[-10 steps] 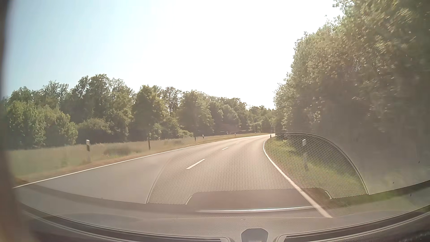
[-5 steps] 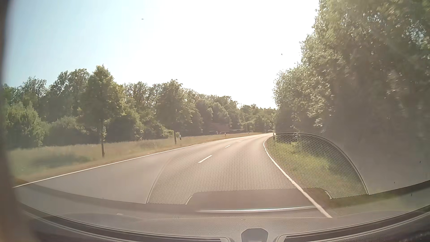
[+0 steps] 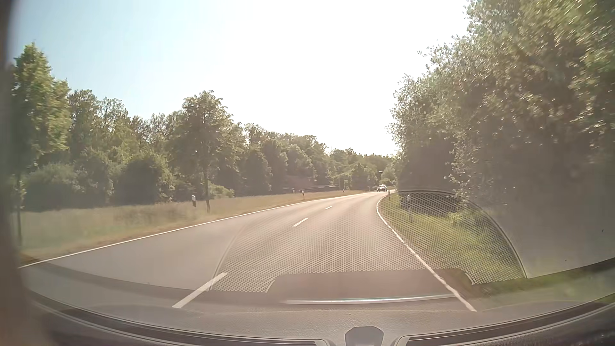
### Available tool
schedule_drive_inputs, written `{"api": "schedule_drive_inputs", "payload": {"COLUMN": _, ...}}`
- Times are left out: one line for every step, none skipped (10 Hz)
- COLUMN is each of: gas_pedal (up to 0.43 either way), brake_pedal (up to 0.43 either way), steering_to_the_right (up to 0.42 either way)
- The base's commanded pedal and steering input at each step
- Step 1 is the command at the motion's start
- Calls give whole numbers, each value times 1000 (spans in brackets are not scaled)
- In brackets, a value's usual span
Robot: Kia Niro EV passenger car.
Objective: Follow the waypoints while adhering to traffic rules and regulations
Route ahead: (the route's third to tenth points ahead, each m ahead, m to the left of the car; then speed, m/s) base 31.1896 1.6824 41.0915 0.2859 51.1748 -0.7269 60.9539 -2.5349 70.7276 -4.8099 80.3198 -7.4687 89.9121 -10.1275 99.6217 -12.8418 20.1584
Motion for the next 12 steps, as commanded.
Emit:
{"api": "schedule_drive_inputs", "payload": {"gas_pedal": 177, "brake_pedal": 6, "steering_to_the_right": 24}}
{"api": "schedule_drive_inputs", "payload": {"gas_pedal": 177, "brake_pedal": 6, "steering_to_the_right": 26}}
{"api": "schedule_drive_inputs", "payload": {"gas_pedal": 177, "brake_pedal": 6, "steering_to_the_right": 28}}
{"api": "schedule_drive_inputs", "payload": {"gas_pedal": 177, "brake_pedal": 6, "steering_to_the_right": 28}}
{"api": "schedule_drive_inputs", "payload": {"gas_pedal": 177, "brake_pedal": 6, "steering_to_the_right": 28}}
{"api": "schedule_drive_inputs", "payload": {"gas_pedal": 177, "brake_pedal": 6, "steering_to_the_right": 28}}
{"api": "schedule_drive_inputs", "payload": {"gas_pedal": 177, "brake_pedal": 6, "steering_to_the_right": 28}}
{"api": "schedule_drive_inputs", "payload": {"gas_pedal": 177, "brake_pedal": 6, "steering_to_the_right": 27}}
{"api": "schedule_drive_inputs", "payload": {"gas_pedal": 177, "brake_pedal": 6, "steering_to_the_right": 26}}
{"api": "schedule_drive_inputs", "payload": {"gas_pedal": 177, "brake_pedal": 6, "steering_to_the_right": 25}}
{"api": "schedule_drive_inputs", "payload": {"gas_pedal": 177, "brake_pedal": 6, "steering_to_the_right": 24}}
{"api": "schedule_drive_inputs", "payload": {"gas_pedal": 177, "brake_pedal": 6, "steering_to_the_right": 22}}
